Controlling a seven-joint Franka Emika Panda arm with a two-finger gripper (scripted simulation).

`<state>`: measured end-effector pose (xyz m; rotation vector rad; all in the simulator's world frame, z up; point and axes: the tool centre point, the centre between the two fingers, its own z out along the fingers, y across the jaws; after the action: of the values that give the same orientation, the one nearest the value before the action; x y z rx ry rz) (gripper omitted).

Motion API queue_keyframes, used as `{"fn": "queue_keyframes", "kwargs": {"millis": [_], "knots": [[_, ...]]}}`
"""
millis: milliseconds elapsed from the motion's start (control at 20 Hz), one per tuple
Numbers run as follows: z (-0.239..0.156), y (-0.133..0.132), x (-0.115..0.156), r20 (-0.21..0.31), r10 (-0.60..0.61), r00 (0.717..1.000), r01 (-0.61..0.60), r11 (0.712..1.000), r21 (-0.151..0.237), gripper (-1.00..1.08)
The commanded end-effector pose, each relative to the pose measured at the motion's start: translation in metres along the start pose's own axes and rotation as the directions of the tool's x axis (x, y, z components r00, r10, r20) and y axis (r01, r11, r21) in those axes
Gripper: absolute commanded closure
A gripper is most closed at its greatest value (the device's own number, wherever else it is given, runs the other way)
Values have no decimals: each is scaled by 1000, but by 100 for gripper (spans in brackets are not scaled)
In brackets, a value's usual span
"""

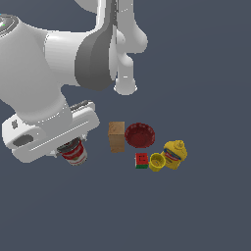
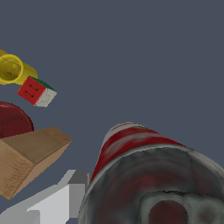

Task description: Pick up a designated object from a clutter of objects.

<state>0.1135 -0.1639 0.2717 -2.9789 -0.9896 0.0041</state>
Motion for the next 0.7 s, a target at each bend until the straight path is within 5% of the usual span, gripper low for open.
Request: {"fn": "queue_keyframes", "kwargs": {"millis": [0,650], "knots": [[-27,11,-6,-2,0,1000,0,1000,-2,108],[-95,42,-23,-2,0,1000,0,1000,-3,108]]}}
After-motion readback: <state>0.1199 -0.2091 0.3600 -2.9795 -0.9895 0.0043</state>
